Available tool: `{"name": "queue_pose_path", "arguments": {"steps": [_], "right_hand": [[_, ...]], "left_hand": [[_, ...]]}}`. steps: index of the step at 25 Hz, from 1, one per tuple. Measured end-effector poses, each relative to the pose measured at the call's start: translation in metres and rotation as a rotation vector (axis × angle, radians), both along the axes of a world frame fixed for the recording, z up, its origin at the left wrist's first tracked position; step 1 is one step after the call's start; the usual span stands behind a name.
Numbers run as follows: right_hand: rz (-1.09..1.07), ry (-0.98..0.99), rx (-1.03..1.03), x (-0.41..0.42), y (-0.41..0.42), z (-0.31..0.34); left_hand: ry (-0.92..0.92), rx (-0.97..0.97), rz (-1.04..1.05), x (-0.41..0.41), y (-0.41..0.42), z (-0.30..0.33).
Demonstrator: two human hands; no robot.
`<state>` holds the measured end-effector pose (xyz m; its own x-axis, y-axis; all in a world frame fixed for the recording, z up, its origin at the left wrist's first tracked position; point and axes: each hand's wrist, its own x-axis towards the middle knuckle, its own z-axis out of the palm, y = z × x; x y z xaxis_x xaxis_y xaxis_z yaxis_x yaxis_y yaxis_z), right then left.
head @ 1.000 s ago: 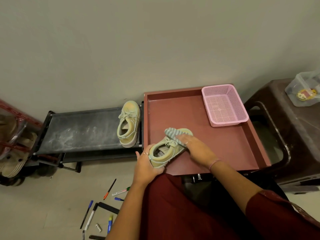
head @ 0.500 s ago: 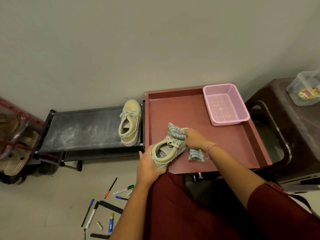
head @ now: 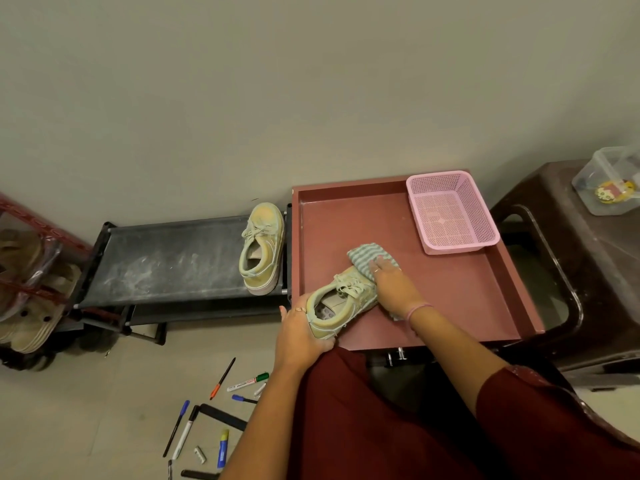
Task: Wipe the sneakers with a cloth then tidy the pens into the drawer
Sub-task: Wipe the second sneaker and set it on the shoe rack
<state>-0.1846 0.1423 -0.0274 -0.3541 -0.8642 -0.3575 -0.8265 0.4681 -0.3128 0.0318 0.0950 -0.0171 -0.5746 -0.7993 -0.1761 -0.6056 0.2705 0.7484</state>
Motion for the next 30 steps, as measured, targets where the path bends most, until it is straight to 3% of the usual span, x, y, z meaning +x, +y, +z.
{"name": "queue_pose_path", "arguments": {"steps": [2, 5, 14, 20, 26, 30], "right_hand": [[0.124, 0.054, -0.038, 0.014, -0.001, -0.003], [0.024, -0.066, 0.011, 0.012, -0.014, 0.007], [-0.312, -0.719, -0.202, 0.017, 0.008, 0.061], [-0.788, -1.214, -0.377, 0.004, 0.031, 0.086], [-1.051, -1.300, -0.508, 0.010, 0.048, 0.076], [-1.135, -1.354, -0.563, 0.026, 0.051, 0.076]], "left_hand": [[-0.003, 0.002, 0.014, -0.002, 0.002, 0.003], [0.007, -0.005, 0.024, -0.002, 0.005, 0.005], [-0.054, 0.079, 0.055, -0.003, 0.010, 0.016], [-0.054, 0.055, -0.131, 0.003, 0.007, 0.027], [-0.126, -0.022, -0.124, 0.008, 0.007, 0.021], [-0.023, -0.071, -0.024, 0.019, 0.012, 0.030]]}}
